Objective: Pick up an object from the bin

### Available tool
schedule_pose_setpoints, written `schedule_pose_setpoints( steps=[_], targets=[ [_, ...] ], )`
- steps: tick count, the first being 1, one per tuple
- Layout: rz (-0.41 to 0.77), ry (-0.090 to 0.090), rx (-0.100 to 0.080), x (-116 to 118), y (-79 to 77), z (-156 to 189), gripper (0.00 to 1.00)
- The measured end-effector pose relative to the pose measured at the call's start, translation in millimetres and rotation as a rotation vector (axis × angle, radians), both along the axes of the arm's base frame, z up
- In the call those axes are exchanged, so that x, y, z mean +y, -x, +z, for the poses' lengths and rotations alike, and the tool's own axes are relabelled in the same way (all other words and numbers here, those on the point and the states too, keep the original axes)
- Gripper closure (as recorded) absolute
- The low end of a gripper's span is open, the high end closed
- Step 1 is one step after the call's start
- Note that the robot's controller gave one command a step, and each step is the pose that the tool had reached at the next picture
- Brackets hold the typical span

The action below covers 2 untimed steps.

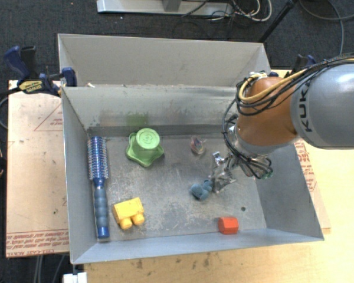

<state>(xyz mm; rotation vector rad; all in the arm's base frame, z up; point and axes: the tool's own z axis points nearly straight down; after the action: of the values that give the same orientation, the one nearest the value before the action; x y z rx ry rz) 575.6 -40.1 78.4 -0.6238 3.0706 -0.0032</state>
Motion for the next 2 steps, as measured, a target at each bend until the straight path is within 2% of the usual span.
schedule_pose_setpoints(
  steps=[1,2],
  targets=[
    [0.000,-0.001,-0.001,0.3,0.6,-1.7,0.00],
    [0.000,0.000,0.000,-0.1,0.1,-0.1,1.00]
  ],
)
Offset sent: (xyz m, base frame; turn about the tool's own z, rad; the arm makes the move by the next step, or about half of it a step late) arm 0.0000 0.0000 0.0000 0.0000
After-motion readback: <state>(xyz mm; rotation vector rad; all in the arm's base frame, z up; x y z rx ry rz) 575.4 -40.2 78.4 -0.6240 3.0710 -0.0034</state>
